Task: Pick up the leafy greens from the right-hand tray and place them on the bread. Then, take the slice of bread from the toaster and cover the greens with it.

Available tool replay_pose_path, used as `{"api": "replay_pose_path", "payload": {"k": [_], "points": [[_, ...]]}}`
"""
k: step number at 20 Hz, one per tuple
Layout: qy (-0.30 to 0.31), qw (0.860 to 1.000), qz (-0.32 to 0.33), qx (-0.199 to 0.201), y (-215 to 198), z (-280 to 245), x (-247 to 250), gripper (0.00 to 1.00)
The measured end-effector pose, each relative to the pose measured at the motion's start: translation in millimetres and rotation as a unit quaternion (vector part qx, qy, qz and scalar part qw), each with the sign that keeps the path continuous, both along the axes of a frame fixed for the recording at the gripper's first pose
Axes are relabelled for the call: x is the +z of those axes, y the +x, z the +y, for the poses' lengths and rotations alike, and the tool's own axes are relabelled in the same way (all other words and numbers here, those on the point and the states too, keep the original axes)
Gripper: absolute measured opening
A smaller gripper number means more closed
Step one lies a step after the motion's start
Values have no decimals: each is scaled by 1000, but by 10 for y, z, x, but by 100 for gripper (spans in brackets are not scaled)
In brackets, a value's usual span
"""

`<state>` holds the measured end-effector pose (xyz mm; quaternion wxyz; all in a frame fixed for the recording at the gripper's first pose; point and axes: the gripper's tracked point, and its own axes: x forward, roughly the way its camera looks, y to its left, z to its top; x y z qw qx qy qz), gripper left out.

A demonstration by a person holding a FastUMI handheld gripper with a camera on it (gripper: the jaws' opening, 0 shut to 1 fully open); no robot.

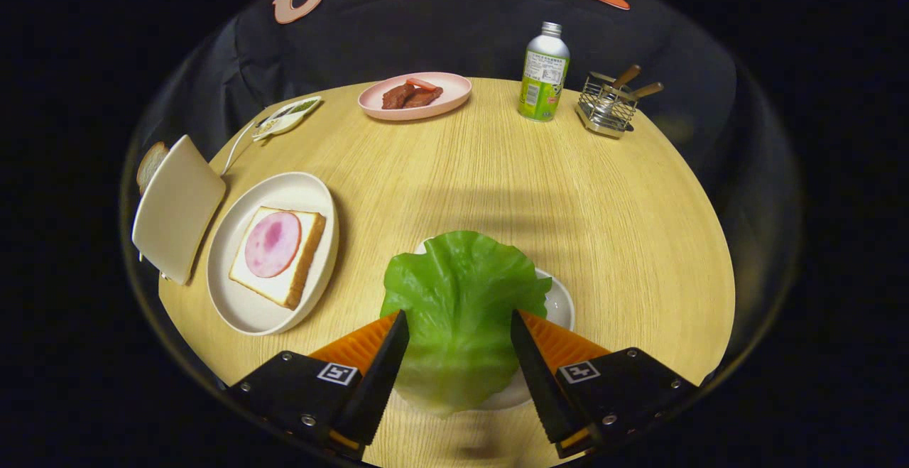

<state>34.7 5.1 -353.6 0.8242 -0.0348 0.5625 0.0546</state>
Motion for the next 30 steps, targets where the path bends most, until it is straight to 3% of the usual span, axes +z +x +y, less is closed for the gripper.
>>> {"api": "replay_pose_path", "payload": {"k": [5,7,8,9,10,12,18,24,30], "points": [[-7,1000,-3,-13,53,-53,-52,80],[-8,1000,-14,-17,87,-74,-47,64],[-5,1000,-16,-19,122,-85,-38,44],[-4,999,-19,-27,124,-106,-45,36],[0,999,-20,-33,132,-118,-41,21],[13,999,-25,-39,137,-103,-15,11],[74,995,-63,-30,189,184,350,8],[116,988,-100,23,255,683,752,8],[163,979,-99,75,300,1333,843,8]]}}
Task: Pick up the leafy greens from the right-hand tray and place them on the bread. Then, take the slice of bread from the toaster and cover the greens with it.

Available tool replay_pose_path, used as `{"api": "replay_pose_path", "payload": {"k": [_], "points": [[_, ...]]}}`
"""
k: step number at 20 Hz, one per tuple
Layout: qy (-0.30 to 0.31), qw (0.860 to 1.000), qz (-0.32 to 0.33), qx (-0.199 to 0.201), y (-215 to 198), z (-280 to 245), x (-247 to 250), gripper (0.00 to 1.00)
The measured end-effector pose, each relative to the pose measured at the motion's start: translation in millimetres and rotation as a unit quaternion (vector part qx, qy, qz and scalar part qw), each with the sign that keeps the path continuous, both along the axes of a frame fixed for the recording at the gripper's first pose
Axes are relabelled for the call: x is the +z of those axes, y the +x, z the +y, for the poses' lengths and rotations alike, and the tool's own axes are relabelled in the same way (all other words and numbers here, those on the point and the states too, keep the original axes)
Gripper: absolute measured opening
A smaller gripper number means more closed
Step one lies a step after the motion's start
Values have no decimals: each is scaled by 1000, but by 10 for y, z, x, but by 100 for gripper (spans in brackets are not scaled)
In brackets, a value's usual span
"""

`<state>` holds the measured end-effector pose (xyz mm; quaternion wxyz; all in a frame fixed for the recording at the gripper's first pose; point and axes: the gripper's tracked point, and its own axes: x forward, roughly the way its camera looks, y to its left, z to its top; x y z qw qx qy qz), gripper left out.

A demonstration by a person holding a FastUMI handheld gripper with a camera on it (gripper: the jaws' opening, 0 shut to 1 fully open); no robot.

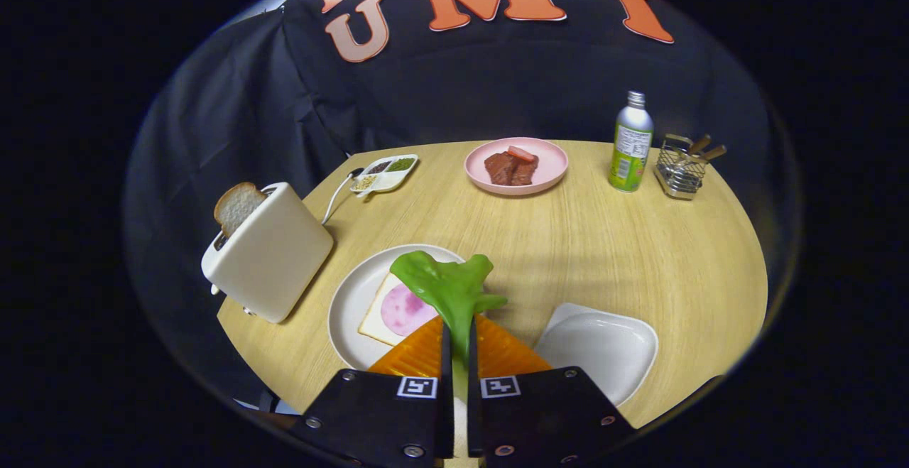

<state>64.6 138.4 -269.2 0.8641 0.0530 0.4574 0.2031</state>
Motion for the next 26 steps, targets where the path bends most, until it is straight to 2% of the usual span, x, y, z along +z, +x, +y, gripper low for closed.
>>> {"api": "replay_pose_path", "payload": {"k": [7,16,21,22,26], "points": [[23,999,20,30,117,498,-155,8],[-4,998,44,35,199,701,-507,13],[-30,998,37,51,162,764,-544,28],[-35,997,33,54,169,769,-521,36],[-68,996,6,57,252,704,-475,52]]}}
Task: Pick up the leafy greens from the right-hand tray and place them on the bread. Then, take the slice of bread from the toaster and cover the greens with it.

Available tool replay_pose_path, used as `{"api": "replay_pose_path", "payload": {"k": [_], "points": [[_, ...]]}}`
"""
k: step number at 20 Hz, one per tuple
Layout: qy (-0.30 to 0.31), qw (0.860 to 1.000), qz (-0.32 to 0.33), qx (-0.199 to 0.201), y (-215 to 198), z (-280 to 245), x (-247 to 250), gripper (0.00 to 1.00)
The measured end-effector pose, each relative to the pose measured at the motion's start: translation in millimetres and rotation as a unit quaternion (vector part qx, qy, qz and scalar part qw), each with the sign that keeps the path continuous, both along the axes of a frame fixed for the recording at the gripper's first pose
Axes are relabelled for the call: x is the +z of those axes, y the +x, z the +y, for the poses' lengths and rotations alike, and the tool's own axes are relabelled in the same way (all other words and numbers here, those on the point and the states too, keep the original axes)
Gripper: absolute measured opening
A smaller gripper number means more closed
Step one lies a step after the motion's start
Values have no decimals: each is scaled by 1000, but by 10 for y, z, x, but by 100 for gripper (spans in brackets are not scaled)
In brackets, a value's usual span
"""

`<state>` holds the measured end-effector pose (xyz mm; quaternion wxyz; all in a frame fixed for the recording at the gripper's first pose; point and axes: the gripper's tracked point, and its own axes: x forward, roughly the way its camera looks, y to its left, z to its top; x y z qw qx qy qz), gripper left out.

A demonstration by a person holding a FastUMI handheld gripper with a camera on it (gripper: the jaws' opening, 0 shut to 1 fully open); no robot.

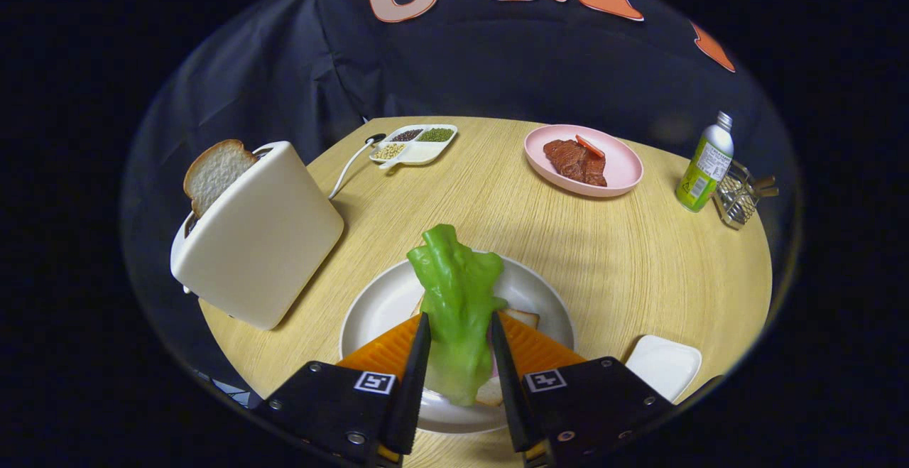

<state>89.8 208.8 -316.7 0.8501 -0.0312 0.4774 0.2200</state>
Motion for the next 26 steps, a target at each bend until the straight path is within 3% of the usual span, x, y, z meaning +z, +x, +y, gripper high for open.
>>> {"api": "replay_pose_path", "payload": {"k": [4,10,18,24,26], "points": [[-2,1000,-1,3,18,189,3,61],[-40,999,-7,25,-59,283,-102,64],[-72,997,-21,6,22,165,116,66],[-17,1000,-25,5,-22,419,634,68],[9,1000,-26,15,-51,649,910,76]]}}
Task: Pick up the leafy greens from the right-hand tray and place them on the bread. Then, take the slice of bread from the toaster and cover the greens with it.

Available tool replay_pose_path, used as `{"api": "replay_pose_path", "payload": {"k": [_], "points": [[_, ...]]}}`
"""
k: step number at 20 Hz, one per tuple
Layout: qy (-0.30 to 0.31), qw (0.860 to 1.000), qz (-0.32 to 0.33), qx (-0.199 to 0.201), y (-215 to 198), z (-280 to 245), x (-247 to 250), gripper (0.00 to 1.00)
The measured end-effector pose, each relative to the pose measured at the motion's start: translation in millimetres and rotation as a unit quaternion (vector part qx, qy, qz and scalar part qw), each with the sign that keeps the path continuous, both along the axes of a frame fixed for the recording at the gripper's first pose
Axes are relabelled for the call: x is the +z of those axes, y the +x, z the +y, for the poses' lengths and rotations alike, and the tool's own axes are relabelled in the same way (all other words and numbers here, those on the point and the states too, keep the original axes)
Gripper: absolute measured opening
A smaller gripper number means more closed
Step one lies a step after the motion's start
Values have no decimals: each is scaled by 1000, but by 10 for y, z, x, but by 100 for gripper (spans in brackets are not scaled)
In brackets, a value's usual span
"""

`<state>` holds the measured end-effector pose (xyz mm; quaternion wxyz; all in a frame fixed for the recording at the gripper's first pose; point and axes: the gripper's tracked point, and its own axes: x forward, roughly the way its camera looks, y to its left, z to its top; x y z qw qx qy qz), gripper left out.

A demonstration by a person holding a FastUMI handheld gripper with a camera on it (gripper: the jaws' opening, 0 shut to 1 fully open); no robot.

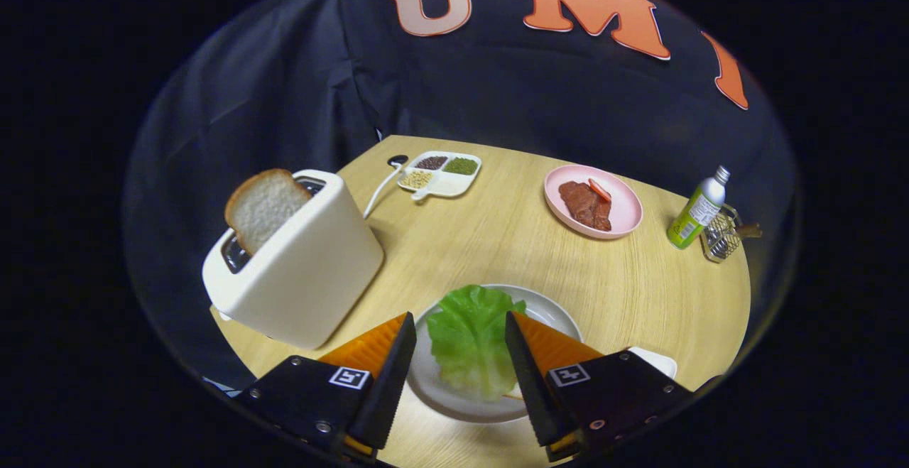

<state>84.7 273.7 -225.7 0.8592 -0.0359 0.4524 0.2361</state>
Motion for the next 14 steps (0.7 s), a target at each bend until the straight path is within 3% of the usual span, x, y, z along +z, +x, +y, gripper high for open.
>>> {"api": "replay_pose_path", "payload": {"k": [4,11,14], "points": [[35,999,11,13,3,392,440,88],[76,995,51,31,-7,1256,930,93],[55,996,39,50,23,1535,1008,90]]}}
